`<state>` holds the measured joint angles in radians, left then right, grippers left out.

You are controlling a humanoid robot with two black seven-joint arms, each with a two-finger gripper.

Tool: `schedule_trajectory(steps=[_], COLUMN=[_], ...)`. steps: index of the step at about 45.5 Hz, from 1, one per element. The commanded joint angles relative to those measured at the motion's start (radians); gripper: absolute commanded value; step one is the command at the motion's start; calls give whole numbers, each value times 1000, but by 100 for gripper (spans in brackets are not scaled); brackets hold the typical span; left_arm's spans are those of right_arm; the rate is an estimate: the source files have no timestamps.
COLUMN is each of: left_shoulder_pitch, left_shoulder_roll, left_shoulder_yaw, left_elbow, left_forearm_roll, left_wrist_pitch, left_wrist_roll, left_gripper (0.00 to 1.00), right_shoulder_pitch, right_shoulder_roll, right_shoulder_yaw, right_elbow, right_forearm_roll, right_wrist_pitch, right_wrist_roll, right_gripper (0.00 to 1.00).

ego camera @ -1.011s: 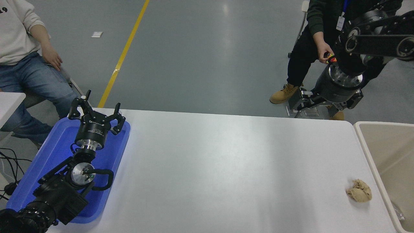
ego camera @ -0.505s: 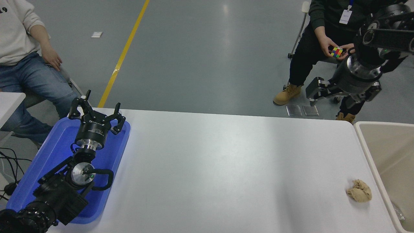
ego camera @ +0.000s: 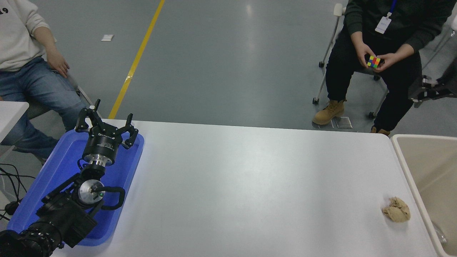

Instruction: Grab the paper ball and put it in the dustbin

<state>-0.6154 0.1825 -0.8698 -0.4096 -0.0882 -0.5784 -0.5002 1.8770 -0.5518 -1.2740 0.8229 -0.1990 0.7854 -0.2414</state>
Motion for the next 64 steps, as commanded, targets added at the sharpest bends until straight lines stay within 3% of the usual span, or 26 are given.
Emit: schedule_trajectory(steps=[1,10,37,64], left_shoulder_pitch=[0,0,0,0], left_shoulder_roll=[0,0,0,0], left_shoulder_yaw=[0,0,0,0], left_elbow=[0,0,0,0], left_forearm_roll=[1,1,-1,1], left_wrist_pitch=[0,0,0,0], left_wrist_roll=[0,0,0,0], left_gripper=[100,100,100,100], right_shoulder_pitch=[-79,-205,-654,-825], right_shoulder_roll=[-54,-88,-86,-65], right_shoulder_yaw=[15,114,361,538], right_elbow=[-4,1,-10,-13], right_forearm_roll=[7,4,-2,9], right_wrist_pitch=[0,-6,-575,-652], right_wrist_roll=[1,1,1,1], right_gripper=[100,100,100,100])
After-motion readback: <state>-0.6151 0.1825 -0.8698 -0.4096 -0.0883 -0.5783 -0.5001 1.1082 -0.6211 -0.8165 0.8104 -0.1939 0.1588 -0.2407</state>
